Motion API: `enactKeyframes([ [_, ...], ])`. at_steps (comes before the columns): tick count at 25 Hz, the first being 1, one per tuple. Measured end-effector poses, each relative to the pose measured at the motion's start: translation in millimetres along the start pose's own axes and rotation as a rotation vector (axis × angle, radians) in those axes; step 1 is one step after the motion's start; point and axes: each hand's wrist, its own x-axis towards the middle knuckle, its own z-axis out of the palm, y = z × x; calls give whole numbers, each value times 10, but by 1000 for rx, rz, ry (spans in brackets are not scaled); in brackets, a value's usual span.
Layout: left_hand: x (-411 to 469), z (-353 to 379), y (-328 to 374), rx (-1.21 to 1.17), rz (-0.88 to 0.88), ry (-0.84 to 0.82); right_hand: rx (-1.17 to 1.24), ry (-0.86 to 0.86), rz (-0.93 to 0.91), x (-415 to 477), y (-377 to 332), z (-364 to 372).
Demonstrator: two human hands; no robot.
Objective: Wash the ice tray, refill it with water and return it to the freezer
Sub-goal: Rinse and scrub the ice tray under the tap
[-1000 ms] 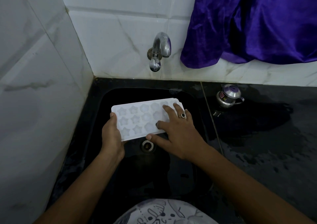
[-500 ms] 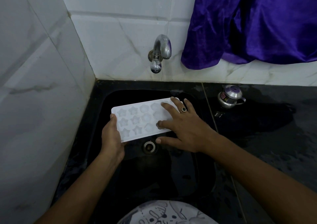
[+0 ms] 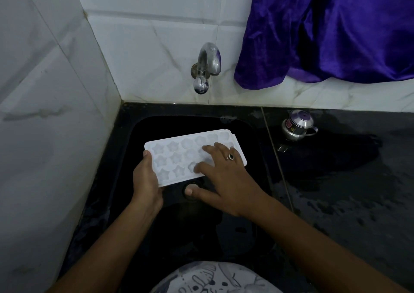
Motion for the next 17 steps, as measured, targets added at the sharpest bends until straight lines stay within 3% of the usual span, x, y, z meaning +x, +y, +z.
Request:
enactKeyframes([
  [5,-51,71,-26,1,-3,-19,-156,-10,41,84,-74,15],
  [17,-123,100,-2,-14,37,-1,-104,-19,15,17,-38,-64],
])
